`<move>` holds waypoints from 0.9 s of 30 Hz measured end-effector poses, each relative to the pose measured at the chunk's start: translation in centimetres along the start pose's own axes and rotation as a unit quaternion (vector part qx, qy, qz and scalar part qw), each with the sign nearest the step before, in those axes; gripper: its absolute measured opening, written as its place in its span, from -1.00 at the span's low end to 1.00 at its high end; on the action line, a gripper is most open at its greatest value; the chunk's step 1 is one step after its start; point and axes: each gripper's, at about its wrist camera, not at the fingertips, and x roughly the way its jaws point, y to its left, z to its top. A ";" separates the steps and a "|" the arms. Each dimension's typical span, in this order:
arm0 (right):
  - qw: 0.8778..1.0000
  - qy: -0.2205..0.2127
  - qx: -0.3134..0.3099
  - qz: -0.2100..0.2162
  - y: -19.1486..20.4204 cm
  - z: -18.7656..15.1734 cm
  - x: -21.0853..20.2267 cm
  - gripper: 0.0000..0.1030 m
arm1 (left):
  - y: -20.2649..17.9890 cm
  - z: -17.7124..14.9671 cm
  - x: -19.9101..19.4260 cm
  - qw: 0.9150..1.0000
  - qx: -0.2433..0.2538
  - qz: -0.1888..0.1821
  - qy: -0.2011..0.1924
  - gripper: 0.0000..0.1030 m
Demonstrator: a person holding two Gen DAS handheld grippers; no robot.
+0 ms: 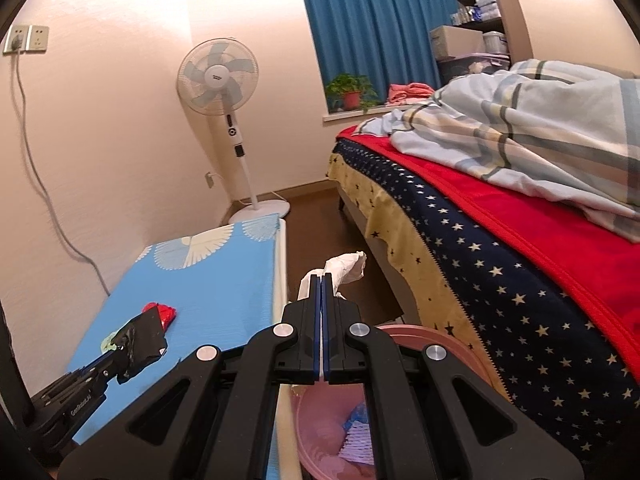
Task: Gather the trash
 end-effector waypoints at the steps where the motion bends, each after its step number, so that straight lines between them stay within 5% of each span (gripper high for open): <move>1: 1.000 0.001 0.002 -0.003 -0.2 0.0 0.1 -0.99 | -0.1 -0.1 0.1 1.000 0.002 -0.002 0.001 -0.74; 27: 0.997 0.029 0.039 -0.066 -4.2 -0.4 0.8 -0.99 | -9.1 -3.9 5.4 0.991 0.084 -0.076 0.064 -0.74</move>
